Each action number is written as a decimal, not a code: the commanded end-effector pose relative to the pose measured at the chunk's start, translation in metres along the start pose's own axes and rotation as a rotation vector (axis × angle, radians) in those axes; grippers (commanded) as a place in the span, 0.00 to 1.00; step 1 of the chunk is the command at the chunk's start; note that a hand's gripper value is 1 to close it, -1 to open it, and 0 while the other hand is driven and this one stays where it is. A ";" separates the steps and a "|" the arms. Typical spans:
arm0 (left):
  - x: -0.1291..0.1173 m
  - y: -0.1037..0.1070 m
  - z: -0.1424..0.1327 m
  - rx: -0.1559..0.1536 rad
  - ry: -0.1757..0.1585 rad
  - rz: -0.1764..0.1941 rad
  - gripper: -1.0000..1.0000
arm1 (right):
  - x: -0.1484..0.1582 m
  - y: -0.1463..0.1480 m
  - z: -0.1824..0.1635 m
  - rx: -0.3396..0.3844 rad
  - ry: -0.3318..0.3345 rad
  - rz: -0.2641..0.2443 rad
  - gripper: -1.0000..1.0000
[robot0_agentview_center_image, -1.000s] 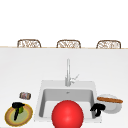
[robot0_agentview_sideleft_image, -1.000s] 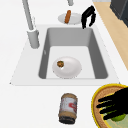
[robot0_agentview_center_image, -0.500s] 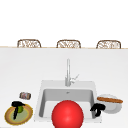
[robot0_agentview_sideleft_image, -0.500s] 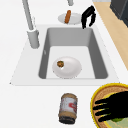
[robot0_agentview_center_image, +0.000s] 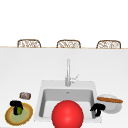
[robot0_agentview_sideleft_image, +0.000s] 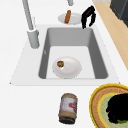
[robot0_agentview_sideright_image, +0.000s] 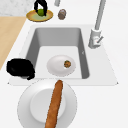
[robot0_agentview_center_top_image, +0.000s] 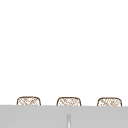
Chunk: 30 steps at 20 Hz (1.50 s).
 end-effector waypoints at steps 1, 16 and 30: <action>0.000 -0.003 0.006 -0.002 -0.016 0.004 1.00 | 0.000 0.000 0.000 0.000 0.000 0.000 0.50; 0.031 0.074 -0.055 0.055 0.038 -0.061 1.00 | 0.000 0.000 0.000 0.000 0.000 0.000 0.50; 0.010 0.093 -0.117 0.078 0.064 -0.054 1.00 | 0.000 0.000 0.000 0.000 0.000 0.000 0.50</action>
